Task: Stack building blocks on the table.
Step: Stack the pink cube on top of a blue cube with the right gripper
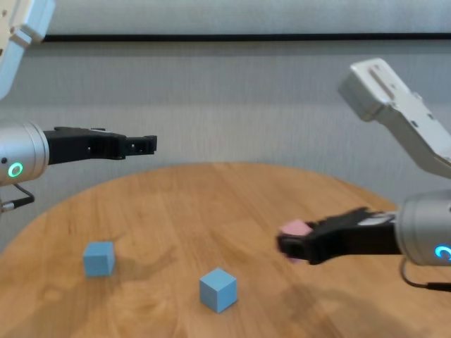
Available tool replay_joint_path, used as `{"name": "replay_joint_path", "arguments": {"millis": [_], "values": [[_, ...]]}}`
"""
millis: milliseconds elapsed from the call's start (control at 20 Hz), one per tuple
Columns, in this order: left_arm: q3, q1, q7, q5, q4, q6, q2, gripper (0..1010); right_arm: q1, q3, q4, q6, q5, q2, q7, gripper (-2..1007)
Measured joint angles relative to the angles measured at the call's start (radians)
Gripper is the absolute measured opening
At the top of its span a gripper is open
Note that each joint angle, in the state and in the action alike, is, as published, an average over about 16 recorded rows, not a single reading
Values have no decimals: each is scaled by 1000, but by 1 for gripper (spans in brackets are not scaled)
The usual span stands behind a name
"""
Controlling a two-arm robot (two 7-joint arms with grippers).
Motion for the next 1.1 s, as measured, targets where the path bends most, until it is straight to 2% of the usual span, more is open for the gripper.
{"name": "replay_joint_path", "arguments": {"millis": [250,450,650,800,1100], "values": [[0,0,0,0,0,0,0,999,27,-53,15,-63,-26,6,86,369],[0,0,0,0,0,0,0,999,53,-82,42,-85,-40,-4,137,369],[0,0,0,0,0,0,0,999,77,-96,71,-81,-47,-18,176,369],[0,0,0,0,0,0,0,999,97,-104,89,-67,-50,-25,207,369],[0,0,0,0,0,0,0,999,141,-123,117,-32,-61,-25,265,369]]}}
